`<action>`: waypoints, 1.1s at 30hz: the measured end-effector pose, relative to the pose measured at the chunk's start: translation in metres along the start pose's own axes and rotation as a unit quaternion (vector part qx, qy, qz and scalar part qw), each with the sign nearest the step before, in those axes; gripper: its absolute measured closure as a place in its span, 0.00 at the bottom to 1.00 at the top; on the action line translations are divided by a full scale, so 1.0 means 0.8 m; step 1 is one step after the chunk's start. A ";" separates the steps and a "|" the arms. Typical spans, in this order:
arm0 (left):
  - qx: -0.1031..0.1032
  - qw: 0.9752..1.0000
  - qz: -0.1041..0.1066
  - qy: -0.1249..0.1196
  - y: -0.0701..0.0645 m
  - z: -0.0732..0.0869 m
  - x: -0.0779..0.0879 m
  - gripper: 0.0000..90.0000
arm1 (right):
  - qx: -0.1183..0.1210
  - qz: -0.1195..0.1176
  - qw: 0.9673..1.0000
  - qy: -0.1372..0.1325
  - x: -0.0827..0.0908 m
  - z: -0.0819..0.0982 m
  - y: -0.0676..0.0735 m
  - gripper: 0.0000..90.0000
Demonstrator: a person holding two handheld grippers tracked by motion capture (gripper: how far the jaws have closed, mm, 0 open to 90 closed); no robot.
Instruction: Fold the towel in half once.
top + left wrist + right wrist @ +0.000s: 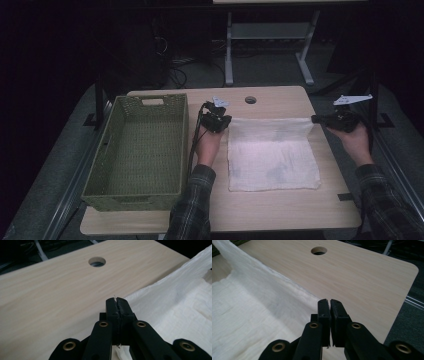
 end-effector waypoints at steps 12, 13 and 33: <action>-0.001 1.000 -0.012 0.013 -0.029 0.032 0.028 0.99 | 0.017 -0.002 1.000 -0.020 0.042 0.022 0.042 0.97; 0.000 1.000 -0.009 0.012 -0.032 0.035 0.029 0.99 | 0.020 -0.002 1.000 -0.018 0.045 0.027 0.046 0.97; -0.003 1.000 0.022 0.017 -0.075 0.089 0.059 0.99 | 0.004 -0.028 0.999 -0.014 0.091 0.089 0.090 0.97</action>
Point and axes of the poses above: each handheld gripper's, and its own axes: x roughly backward along the jaws, z roughly out of its underside, y roughly to its left, the point moved 9 cm from there along -x, roughly forward along the jaws, and after that the axes turned 10 degrees about z, right-handed, at the moved point
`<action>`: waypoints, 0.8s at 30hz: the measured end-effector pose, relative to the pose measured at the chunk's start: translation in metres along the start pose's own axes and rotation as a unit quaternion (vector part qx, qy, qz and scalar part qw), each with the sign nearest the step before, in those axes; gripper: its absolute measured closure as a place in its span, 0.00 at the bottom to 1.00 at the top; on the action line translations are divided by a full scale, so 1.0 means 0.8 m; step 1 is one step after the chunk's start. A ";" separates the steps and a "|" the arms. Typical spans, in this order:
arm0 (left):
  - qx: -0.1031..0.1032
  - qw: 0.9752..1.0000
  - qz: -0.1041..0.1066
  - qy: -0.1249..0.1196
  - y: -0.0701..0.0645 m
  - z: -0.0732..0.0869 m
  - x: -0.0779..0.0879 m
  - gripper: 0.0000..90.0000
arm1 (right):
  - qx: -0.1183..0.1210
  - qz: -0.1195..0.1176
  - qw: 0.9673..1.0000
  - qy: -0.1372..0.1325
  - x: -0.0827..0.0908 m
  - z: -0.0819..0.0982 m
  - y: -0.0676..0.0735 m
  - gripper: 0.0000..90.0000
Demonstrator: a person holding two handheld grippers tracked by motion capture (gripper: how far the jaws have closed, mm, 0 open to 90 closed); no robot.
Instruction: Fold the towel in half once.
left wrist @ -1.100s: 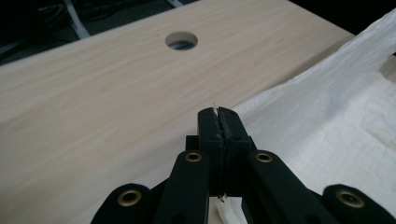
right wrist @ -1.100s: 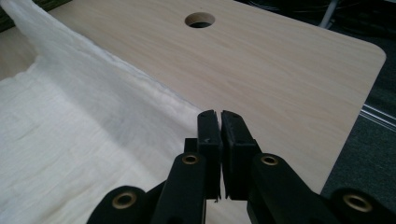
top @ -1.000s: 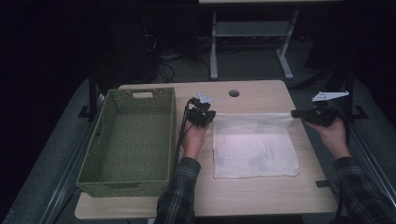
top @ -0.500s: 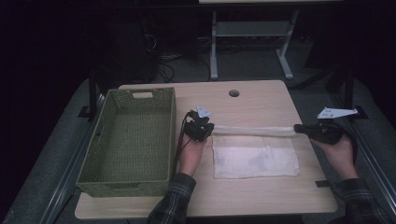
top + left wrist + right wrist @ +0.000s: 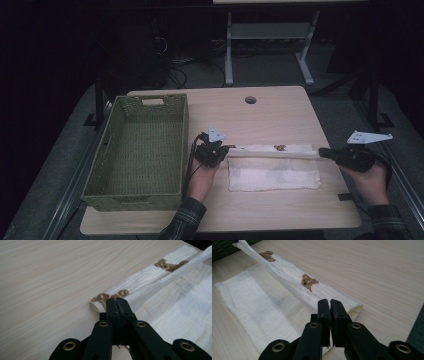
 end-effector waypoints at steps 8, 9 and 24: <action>0.001 1.000 0.011 0.007 -0.019 0.021 0.006 0.99 | 0.021 0.000 1.000 0.022 0.000 0.023 0.015 0.97; 0.003 1.000 0.017 0.005 -0.023 0.022 0.008 0.99 | 0.021 -0.001 1.000 0.022 0.000 0.024 0.015 0.97; -0.009 0.998 0.046 0.037 -0.053 0.052 0.017 0.99 | 0.025 -0.001 0.999 0.031 0.020 0.050 0.025 0.97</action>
Point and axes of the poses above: each handheld gripper's, and its own axes: x roughly backward along the jaws, z roughly out of its underside, y roughly to its left, the point moved 9 cm from there along -x, roughly forward along the jaws, and after that the axes turned 10 degrees about z, right-handed, at the moved point
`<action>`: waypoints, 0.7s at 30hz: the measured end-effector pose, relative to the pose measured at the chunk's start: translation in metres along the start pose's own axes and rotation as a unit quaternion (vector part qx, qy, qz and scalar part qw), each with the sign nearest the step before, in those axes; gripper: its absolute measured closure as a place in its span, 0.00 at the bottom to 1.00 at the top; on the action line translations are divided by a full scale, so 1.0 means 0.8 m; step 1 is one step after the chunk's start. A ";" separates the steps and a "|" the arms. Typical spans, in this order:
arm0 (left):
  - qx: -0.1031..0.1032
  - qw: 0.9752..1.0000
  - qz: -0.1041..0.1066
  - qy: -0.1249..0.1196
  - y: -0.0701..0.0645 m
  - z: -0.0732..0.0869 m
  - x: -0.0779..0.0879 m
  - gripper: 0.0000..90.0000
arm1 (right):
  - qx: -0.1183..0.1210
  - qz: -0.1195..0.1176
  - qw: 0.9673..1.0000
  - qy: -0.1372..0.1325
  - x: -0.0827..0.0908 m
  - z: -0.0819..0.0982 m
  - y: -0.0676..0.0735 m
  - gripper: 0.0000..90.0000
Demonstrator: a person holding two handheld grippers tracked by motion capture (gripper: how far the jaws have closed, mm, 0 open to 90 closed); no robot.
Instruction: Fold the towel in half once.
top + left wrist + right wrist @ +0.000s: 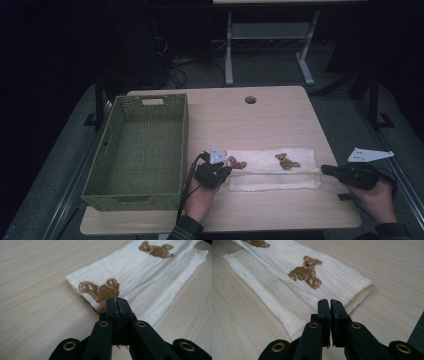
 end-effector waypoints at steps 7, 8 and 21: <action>-0.003 1.000 0.010 0.016 -0.008 0.013 -0.002 0.99 | 0.000 -0.010 1.000 0.010 0.006 0.014 0.007 0.96; -0.001 1.000 0.012 0.022 -0.010 0.016 -0.004 0.99 | -0.001 -0.013 1.000 0.012 0.006 0.016 0.008 0.96; 0.001 0.999 0.022 0.046 -0.011 0.027 -0.011 0.92 | 0.005 -0.024 0.999 0.041 0.001 0.031 0.015 0.87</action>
Point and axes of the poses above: each handheld gripper's, and its own axes: x roughly backward along the jaws, z roughly out of its underside, y roughly to its left, the point moved 9 cm from there along -x, roughly forward along the jaws, and after that the axes turned 10 degrees about z, right-handed, at the moved point
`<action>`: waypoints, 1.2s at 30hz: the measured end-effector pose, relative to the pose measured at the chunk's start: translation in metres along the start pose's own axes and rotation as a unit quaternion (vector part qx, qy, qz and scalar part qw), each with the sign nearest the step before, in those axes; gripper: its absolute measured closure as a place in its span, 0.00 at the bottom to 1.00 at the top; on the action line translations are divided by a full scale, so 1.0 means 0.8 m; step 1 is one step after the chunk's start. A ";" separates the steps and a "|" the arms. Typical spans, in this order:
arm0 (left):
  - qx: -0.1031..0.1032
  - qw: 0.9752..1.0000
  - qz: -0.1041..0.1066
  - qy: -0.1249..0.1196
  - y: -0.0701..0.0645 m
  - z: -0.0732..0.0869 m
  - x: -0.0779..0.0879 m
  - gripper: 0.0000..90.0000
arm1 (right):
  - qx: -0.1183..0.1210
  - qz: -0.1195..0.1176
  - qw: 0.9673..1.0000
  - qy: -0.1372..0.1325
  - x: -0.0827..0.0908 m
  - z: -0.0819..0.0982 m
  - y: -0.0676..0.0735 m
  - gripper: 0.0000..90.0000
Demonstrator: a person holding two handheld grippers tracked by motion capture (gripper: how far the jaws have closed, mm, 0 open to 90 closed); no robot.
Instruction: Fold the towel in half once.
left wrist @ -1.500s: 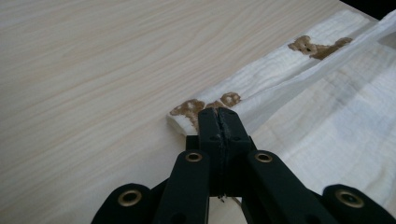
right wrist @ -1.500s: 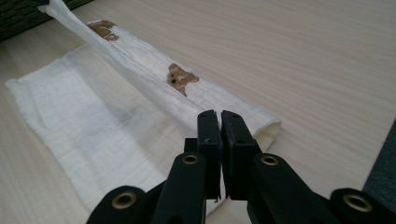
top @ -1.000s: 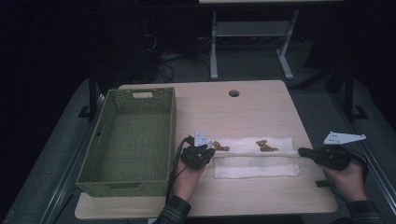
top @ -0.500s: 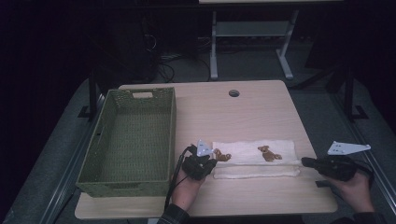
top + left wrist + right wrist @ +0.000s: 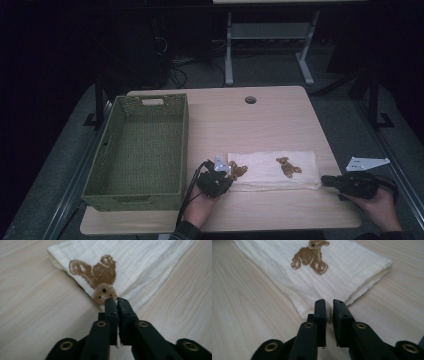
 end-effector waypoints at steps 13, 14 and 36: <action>-0.016 0.999 0.030 -0.010 -0.011 -0.016 -0.008 0.94 | 0.004 -0.020 1.000 -0.013 -0.008 -0.018 0.006 0.97; -0.017 0.999 0.033 -0.002 -0.012 -0.014 -0.012 0.94 | 0.005 -0.024 1.000 -0.004 -0.010 -0.014 0.008 0.98; -0.024 0.996 0.052 0.065 -0.024 0.016 -0.022 0.93 | 0.027 -0.039 0.998 0.037 -0.014 0.005 0.023 0.98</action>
Point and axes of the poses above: each handheld gripper's, and its own axes: x roughly backward along the jaws, z roughly out of its underside, y roughly to its left, the point moved 9 cm from there along -x, roughly forward along the jaws, and after that the axes turned 10 degrees about z, right-handed, at the moved point
